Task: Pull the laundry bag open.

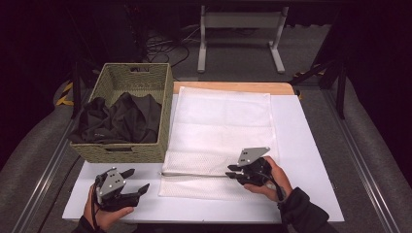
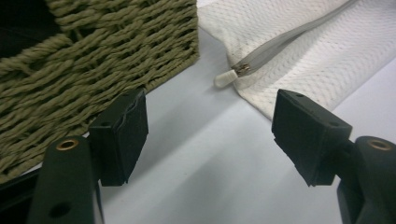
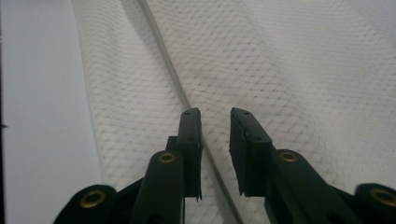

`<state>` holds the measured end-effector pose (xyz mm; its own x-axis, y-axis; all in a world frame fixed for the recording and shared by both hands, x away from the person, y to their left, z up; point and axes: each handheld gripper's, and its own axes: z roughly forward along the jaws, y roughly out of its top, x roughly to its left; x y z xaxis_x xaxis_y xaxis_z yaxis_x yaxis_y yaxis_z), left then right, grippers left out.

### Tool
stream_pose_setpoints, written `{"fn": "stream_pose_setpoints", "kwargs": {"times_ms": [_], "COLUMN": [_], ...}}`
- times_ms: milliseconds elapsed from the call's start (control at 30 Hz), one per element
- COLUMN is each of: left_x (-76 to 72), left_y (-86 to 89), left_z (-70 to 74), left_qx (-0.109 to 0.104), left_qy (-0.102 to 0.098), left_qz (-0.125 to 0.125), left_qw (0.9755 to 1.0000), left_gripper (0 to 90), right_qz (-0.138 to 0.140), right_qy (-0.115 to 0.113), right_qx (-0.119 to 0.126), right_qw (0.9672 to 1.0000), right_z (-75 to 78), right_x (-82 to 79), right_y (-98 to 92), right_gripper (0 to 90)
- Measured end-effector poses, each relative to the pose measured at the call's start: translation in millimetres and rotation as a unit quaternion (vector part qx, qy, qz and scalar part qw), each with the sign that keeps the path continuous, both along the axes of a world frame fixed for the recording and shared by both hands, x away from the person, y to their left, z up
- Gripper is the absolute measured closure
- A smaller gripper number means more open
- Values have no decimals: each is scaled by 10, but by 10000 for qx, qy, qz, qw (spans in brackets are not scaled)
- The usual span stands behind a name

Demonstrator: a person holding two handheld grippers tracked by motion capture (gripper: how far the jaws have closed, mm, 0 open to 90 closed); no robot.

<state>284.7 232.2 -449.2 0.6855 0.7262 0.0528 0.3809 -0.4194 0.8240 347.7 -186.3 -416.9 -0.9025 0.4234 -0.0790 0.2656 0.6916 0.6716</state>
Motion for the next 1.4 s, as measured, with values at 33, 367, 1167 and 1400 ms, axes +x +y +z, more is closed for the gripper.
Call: {"fn": "stream_pose_setpoints", "kwargs": {"times_ms": [33,367,1167,1400], "left_x": [0,32,68,64], "left_y": [0,-30,-65,-66], "left_z": [0,-44,-91,-90], "left_qx": [0,47,100,60], "left_qy": [0,115,309,283], "left_qz": [0,-118,-200,-185], "left_qw": [10000,9999,9993,9994], "left_gripper": [269,246,259,239], "right_qz": [0,26,-718,-852], "right_qy": [0,324,-151,174], "right_qx": [0,-114,359,246], "right_qw": [10000,9994,9967,9959], "right_z": [0,-259,-62,-218], "right_x": [0,155,301,438], "right_y": [0,66,39,67], "right_gripper": [759,669,867,779]}}
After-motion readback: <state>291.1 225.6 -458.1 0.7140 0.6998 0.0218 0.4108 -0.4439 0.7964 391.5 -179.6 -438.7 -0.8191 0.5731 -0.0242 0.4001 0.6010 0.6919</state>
